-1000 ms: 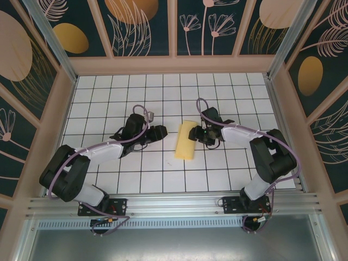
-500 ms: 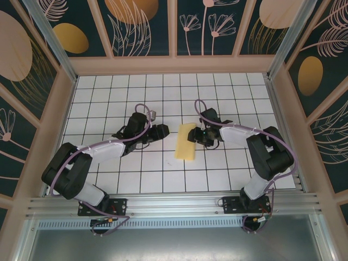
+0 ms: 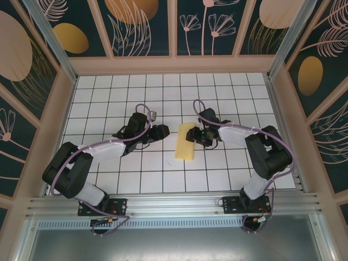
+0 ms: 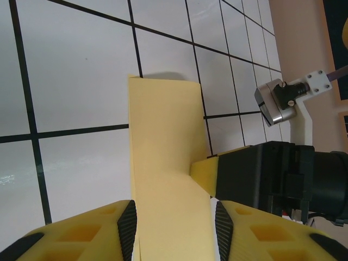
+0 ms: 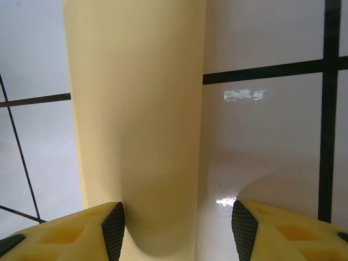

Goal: Fold a paper plane with a square sheet of paper (pick it up from the middle)
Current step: Fold the square sheet of paper in half at the center of the table.

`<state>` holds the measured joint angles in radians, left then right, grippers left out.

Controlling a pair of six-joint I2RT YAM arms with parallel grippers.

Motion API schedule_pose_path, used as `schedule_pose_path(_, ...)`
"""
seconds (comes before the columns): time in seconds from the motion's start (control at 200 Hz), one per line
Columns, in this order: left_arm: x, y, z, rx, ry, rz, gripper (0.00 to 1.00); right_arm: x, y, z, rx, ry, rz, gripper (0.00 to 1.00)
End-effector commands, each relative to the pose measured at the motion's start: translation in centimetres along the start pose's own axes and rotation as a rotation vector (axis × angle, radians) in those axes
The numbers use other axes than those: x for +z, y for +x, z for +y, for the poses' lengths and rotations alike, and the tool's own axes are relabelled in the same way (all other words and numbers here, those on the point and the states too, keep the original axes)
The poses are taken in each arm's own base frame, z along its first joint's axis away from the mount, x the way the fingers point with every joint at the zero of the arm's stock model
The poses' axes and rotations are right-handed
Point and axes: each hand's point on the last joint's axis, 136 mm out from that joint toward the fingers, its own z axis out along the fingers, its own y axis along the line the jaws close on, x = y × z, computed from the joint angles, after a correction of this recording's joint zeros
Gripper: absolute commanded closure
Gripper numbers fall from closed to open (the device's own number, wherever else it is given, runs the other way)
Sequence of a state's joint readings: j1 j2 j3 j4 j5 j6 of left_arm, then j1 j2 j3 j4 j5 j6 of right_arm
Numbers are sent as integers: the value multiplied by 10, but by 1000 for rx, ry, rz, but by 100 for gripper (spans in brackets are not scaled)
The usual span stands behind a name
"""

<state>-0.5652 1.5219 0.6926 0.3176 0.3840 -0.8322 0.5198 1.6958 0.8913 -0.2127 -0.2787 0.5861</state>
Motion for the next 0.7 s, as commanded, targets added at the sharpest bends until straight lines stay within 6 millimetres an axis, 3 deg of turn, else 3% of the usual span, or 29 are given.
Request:
schedule_pose_path(0.0,3,-6,-11,15,33,-4,55,7,-2,1,14,11,-4,42)
schedule_pose_path(0.691,6,-3,-9,18,27,12,55,14,0,3,-14,25,24,39)
